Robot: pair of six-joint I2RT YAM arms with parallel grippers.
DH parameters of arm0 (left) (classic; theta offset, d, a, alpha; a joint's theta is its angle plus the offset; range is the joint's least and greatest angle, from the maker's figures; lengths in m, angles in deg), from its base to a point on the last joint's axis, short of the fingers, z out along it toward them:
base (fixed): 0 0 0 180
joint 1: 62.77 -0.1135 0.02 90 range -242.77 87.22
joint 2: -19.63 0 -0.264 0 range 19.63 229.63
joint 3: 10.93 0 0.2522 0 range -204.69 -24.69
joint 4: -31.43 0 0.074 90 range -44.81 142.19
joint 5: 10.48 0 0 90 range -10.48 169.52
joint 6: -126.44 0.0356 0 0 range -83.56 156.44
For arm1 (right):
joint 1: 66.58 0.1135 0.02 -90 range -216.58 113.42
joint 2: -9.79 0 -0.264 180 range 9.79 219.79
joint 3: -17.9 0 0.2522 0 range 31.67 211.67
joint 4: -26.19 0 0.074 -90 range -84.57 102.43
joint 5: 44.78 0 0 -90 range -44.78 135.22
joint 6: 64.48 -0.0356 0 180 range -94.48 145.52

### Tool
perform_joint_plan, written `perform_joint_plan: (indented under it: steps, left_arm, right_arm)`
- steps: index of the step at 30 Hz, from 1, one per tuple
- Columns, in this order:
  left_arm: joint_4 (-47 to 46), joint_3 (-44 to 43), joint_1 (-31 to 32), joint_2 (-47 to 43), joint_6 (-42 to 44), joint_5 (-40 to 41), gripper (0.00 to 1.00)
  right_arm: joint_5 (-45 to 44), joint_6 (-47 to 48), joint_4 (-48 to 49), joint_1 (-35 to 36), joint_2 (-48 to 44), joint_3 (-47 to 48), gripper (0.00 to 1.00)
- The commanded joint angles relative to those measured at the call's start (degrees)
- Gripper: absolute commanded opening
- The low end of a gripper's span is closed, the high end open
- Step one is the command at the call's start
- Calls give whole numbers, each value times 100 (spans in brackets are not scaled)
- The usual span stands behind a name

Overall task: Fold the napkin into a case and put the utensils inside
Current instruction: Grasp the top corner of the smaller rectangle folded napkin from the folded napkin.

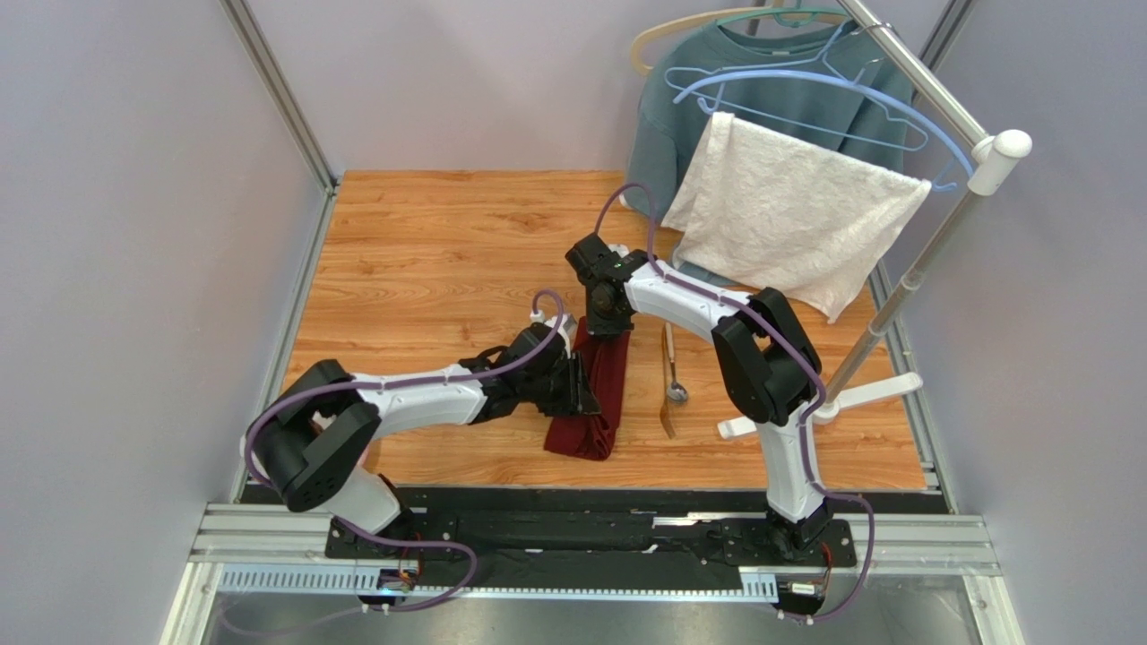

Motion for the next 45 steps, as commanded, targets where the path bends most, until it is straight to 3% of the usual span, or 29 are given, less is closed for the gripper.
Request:
perform_joint_plan:
  steps: [1,5,7,13,17,20,27,34,37,41,45]
  left_arm:
    - [1435,-759,-12,-729,549,272,43]
    - [2631,-1383,-310,-1012,760,1167,47]
    - [2870,-1559,-556,-793,743,1179,48]
    - [3020,-2113,-848,639,954,1127,50]
    - [2529,-2096,-856,1210,752,625,48]
    - [2354,-2044,-856,1388,682,432,42]
    - [1922,-1640,-848,1160,313,396,12]
    - [1685,-1507,-856,1045,189,406,4]
    - [1693,-1542,-839,1011,312,379,7]
    - [1842,-1665,-848,642,855,774,34]
    - [2307,-2288,-848,675,1480,1257,38]
  right_arm:
    - [-239,-54,429,-27,-67,39,0]
    - [-222,-1,639,-27,-243,-190,0]
    - [-231,16,666,-27,-270,-234,0]
    - [-143,78,789,-27,-445,-383,0]
    - [-55,122,1095,-35,-726,-699,0]
    - [94,157,1394,-27,-981,-998,0]
    - [674,139,1861,-27,-1272,-1499,0]
    - [903,166,2230,-27,-1483,-1991,0]
    - [851,166,2266,-18,-1491,-2079,0]
    - [851,174,2275,-35,-1553,-2141,0]
    - [868,192,2248,-71,-1614,-2133,0]
